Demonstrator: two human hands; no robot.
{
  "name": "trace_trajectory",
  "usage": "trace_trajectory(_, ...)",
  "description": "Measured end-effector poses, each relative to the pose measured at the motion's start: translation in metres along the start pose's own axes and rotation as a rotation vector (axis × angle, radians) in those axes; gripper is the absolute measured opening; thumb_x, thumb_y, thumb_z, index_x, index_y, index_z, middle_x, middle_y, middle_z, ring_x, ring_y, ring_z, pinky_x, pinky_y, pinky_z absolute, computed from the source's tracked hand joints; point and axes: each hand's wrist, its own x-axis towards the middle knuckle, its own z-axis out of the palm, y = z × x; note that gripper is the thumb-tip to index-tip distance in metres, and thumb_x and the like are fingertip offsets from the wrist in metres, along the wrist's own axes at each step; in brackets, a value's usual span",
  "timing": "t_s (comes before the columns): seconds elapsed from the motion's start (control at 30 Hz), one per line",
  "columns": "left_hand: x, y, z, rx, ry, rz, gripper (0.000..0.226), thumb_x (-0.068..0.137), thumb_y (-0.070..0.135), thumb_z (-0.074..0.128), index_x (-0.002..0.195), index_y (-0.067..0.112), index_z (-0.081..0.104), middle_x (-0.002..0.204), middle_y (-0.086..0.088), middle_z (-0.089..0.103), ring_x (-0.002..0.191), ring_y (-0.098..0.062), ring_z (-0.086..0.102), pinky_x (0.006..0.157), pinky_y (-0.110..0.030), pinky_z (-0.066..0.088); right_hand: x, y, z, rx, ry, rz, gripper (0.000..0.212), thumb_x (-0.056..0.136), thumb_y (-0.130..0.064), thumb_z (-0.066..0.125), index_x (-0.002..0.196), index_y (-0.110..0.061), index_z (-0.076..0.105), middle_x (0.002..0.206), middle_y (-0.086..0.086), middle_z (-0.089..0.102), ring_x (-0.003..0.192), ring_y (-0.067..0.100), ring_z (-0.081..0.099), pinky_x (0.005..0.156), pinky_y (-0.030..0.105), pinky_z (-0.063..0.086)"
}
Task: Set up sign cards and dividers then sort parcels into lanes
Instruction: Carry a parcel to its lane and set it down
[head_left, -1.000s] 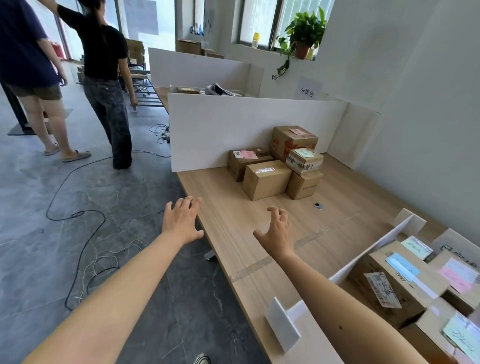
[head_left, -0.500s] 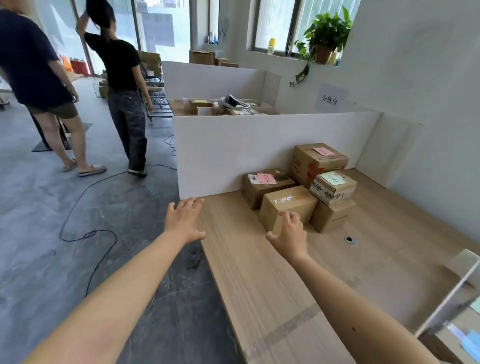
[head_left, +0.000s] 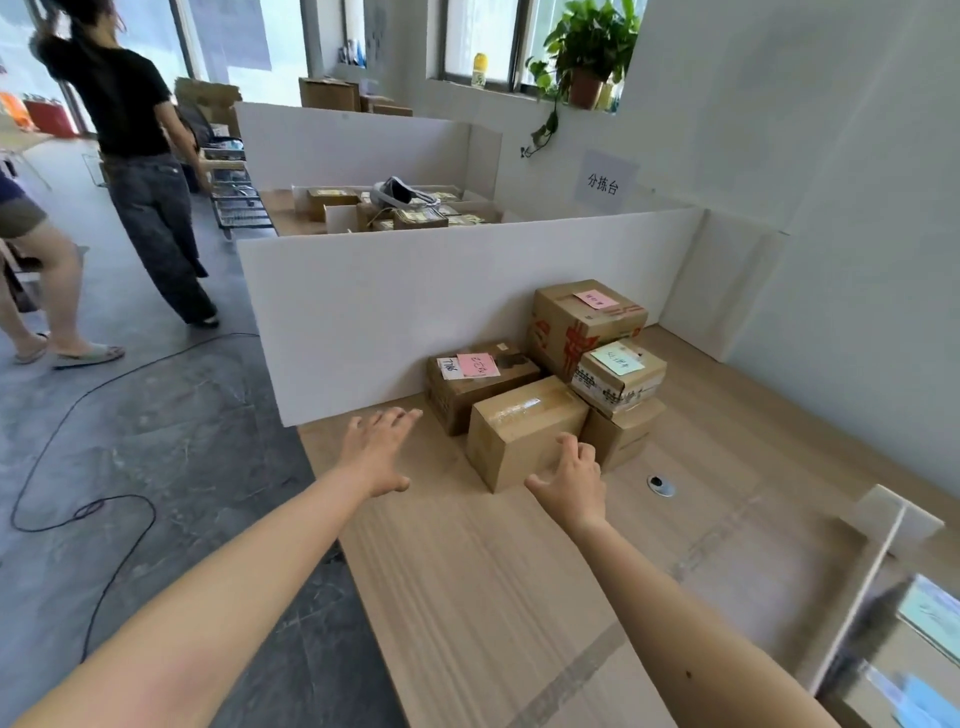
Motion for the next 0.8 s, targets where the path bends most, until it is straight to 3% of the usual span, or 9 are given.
trace_trajectory(0.3, 0.064, 0.065, 0.012, -0.071, 0.001, 0.186, 0.092, 0.076, 0.038, 0.074, 0.149, 0.025, 0.018, 0.152, 0.002, 0.024, 0.138, -0.018, 0.028, 0.112, -0.038, 0.023, 0.024, 0.029, -0.026, 0.118, 0.048, 0.16, 0.079, 0.077, -0.024, 0.067, 0.144, -0.019, 0.025, 0.133, 0.011, 0.038, 0.122, 0.029, 0.043, 0.102, 0.043, 0.041)
trace_trajectory(0.47, 0.116, 0.094, 0.021, -0.144, -0.029, 0.302, 0.092, 0.076, 0.039, 0.074, 0.147, 0.03, 0.018, 0.151, 0.005, 0.025, 0.138, -0.017, 0.028, 0.113, -0.039, 0.023, 0.044, 0.044, -0.023, 0.224, 0.11, 0.242, 0.072, 0.075, -0.014, 0.061, 0.139, -0.017, 0.029, 0.127, 0.011, 0.048, 0.119, 0.031, 0.046, 0.098, 0.044, 0.043)
trace_trajectory(0.57, 0.15, 0.11, 0.026, -0.175, -0.034, 0.371, 0.092, 0.076, 0.041, 0.074, 0.148, 0.029, 0.018, 0.151, 0.004, 0.027, 0.138, -0.018, 0.03, 0.111, -0.039, 0.025, 0.058, 0.047, -0.027, 0.21, 0.146, 0.28, 0.061, 0.081, -0.007, 0.055, 0.136, -0.017, 0.03, 0.115, 0.013, 0.055, 0.109, 0.032, 0.05, 0.09, 0.042, 0.045)
trace_trajectory(0.67, 0.183, 0.122, 0.029, -0.222, -0.068, 0.422, 0.093, 0.075, 0.039, 0.076, 0.148, 0.027, 0.019, 0.151, 0.001, 0.028, 0.136, -0.021, 0.032, 0.108, -0.041, 0.031, 0.072, 0.048, -0.031, 0.207, 0.165, 0.314, 0.053, 0.088, 0.0, 0.044, 0.138, -0.013, 0.033, 0.117, 0.014, 0.059, 0.098, 0.025, 0.045, 0.088, 0.038, 0.042)
trace_trajectory(0.8, 0.223, 0.132, 0.032, -0.302, -0.139, 0.466, 0.097, 0.072, 0.037, 0.079, 0.148, 0.025, 0.02, 0.15, -0.003, 0.028, 0.135, -0.025, 0.034, 0.104, -0.045, 0.037, 0.091, 0.048, -0.034, 0.192, 0.192, 0.347, 0.049, 0.094, 0.001, 0.04, 0.141, -0.009, 0.034, 0.122, 0.017, 0.06, 0.108, 0.032, 0.052, 0.078, 0.027, 0.035)
